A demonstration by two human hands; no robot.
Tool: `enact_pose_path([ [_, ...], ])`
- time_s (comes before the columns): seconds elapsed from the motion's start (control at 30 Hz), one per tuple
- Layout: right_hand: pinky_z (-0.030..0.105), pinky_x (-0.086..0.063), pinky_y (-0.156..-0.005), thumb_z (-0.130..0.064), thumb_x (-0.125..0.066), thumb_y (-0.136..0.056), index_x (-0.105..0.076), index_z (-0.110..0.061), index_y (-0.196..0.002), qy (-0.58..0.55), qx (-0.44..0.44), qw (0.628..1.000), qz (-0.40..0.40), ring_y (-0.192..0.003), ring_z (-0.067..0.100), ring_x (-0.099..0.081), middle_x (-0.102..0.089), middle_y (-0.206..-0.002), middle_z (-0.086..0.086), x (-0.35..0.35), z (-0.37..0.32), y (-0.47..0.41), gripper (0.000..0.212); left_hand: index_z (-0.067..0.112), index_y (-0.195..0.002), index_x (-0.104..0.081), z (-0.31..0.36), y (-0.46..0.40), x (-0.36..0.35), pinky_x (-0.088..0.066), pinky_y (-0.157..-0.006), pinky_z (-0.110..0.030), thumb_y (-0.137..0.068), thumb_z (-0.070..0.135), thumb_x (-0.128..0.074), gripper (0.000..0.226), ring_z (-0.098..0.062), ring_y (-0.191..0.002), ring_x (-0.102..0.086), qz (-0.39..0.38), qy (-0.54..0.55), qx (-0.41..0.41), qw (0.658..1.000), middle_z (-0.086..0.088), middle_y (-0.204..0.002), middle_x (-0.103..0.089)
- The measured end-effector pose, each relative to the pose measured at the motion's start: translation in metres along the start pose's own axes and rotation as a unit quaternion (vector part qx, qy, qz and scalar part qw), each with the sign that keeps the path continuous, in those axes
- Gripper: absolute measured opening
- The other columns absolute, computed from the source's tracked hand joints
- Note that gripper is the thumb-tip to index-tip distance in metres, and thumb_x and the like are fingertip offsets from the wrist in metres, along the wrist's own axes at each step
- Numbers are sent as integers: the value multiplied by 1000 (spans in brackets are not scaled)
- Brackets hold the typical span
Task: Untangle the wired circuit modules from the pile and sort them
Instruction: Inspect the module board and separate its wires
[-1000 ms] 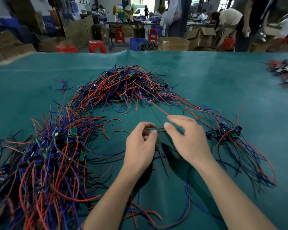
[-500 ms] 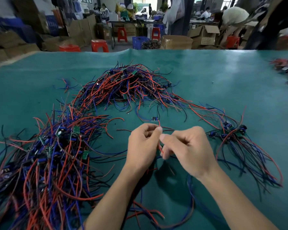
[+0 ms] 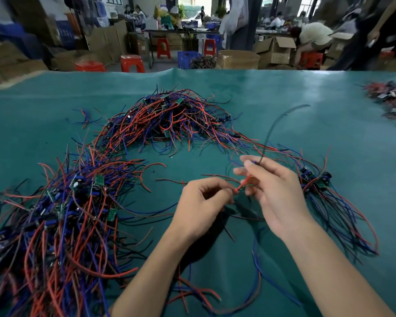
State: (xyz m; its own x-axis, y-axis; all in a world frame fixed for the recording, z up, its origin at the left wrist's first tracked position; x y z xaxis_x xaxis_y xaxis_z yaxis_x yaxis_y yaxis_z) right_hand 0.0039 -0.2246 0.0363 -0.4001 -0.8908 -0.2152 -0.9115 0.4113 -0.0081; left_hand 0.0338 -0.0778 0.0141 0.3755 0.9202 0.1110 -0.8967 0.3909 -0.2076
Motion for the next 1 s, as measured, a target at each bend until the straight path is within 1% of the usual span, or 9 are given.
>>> enact_pose_path([
  [0.17, 17, -42, -46, -15, -71, -81, -80, -13, -99, -137, -58, 984, -97, -52, 10, -54, -71, -71, 10, -5, -8, 4, 20, 15, -107, -72, 1, 0, -2, -41, -52, -15, -105, 23, -47, 26, -13, -55, -54, -10, 33, 8, 999, -10, -77, -72],
  [0.3, 18, -41, -43, -7, -71, -87, -78, -14, -108, -45, -64, 990, -118, -51, 11, -53, -69, -69, 9, -16, 3, 12, 24, 30, -84, -70, 5, 0, -1, -38, -49, -12, -106, 32, -42, 36, -8, -55, -53, 15, 72, 4, 997, 2, -71, -66],
  [0.4, 21, -42, -45, -2, -69, -92, -76, -17, -114, 42, -17, 992, -118, -52, 13, -53, -67, -69, 9, -20, 7, 16, 27, 19, -73, -63, 2, -1, 2, -38, -52, -26, -104, 28, -49, 36, -19, -59, -52, 40, 88, 10, 995, -3, -65, -60],
  [0.5, 23, -48, -53, 2, -67, -91, -72, -14, -124, 32, -36, 979, -196, -63, 16, -60, -71, -82, 12, -19, 3, 16, 37, 17, -70, -65, -4, -2, 6, -32, -50, -28, -90, 29, -57, 24, -20, -55, -44, 93, 137, 44, 985, -4, -57, -54],
  [0.6, 27, -53, -61, -3, -60, -87, -63, -7, -133, -22, -85, 956, -278, -77, 21, -67, -74, -101, 19, -17, -2, 17, 46, 17, -71, -68, -6, -4, 6, -39, -56, -40, -89, 20, -60, 20, -20, -52, -45, 115, 198, 63, 971, -8, -61, -57],
  [0.7, 30, -53, -60, -17, -54, -88, -63, -3, -131, -57, -135, 952, -268, -77, 26, -69, -74, -103, 26, -15, -2, 12, 46, 20, -69, -70, -7, -3, 6, -42, -61, -39, -90, 18, -61, 23, -20, -55, -49, 126, 179, 66, 973, -7, -64, -60],
  [0.8, 26, -51, -55, -28, -53, -98, -73, -10, -118, -28, -139, 964, -224, -68, 25, -66, -75, -91, 24, -15, 3, 10, 34, 21, -70, -69, -6, -2, 5, -37, -51, -28, -95, 14, -60, 28, -17, -53, -46, 125, 144, 59, 980, -2, -61, -58],
  [0.87, 25, -51, -56, -15, -59, -98, -76, -15, -113, 8, -105, 969, -222, -67, 21, -65, -76, -90, 20, -15, 5, 12, 22, 19, -71, -69, -6, -2, 6, -36, -46, -24, -97, 11, -57, 30, -15, -49, -46, 122, 141, 60, 981, -1, -58, -59],
  [1.0, 24, -50, -55, 2, -62, -95, -73, -16, -115, 27, -78, 973, -217, -63, 18, -65, -76, -89, 21, -14, 5, 14, 29, 20, -69, -67, -4, -1, 8, -34, -46, -24, -94, 18, -57, 27, -12, -47, -45, 120, 142, 56, 981, 1, -55, -57],
])
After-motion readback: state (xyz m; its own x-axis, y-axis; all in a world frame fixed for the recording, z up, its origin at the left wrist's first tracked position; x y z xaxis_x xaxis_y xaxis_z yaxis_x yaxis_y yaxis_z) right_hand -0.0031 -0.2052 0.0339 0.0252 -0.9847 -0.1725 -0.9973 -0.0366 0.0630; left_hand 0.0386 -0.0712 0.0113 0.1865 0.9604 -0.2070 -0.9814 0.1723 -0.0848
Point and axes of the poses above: each hand's wrist, its own y-axis away from the middle knuckle, its own x-axis out of the back of the hand, z = x × y, the point moved 3 cm from there along -y, towards the middle knuckle
